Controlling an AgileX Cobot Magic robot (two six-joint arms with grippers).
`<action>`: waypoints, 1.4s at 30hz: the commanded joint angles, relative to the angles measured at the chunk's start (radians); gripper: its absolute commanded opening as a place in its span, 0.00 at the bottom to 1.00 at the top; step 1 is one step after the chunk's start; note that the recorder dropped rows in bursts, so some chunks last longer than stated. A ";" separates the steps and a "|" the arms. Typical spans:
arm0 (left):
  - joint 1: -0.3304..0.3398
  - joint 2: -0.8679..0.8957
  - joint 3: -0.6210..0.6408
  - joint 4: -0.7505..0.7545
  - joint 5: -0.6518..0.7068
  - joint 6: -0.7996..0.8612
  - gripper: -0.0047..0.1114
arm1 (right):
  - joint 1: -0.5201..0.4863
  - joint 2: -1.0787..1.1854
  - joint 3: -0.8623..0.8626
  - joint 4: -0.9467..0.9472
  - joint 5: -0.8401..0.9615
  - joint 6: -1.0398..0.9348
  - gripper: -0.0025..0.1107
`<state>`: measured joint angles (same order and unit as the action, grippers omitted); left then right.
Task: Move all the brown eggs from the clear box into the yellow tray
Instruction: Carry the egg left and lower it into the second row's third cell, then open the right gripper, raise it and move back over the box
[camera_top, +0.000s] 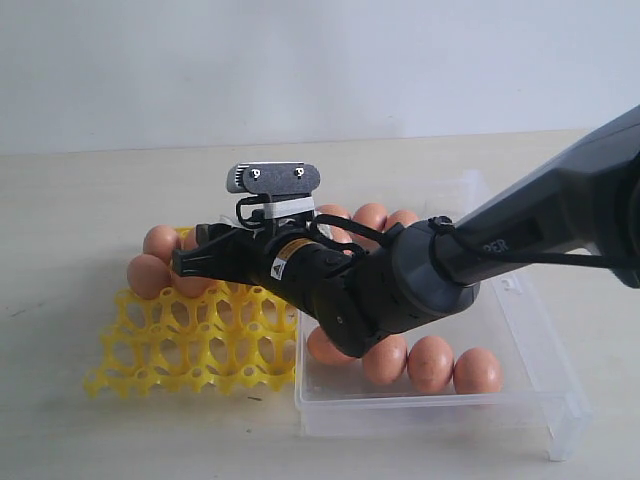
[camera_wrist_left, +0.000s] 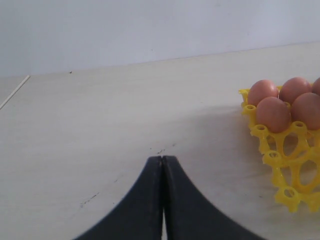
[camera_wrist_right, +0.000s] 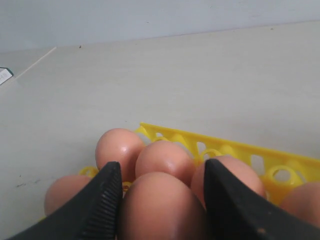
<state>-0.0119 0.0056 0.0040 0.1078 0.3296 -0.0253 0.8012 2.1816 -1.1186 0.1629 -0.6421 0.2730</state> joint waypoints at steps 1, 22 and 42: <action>0.001 -0.006 -0.004 -0.003 -0.010 -0.004 0.04 | 0.002 -0.003 0.004 -0.009 -0.021 -0.010 0.02; 0.001 -0.006 -0.004 -0.003 -0.010 -0.004 0.04 | 0.002 -0.016 0.004 -0.009 -0.019 -0.010 0.53; 0.001 -0.006 -0.004 -0.003 -0.010 -0.004 0.04 | -0.201 -0.484 0.004 0.019 0.917 -0.316 0.27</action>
<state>-0.0119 0.0056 0.0040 0.1078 0.3296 -0.0253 0.6543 1.7072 -1.1186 0.2136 0.1776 -0.0636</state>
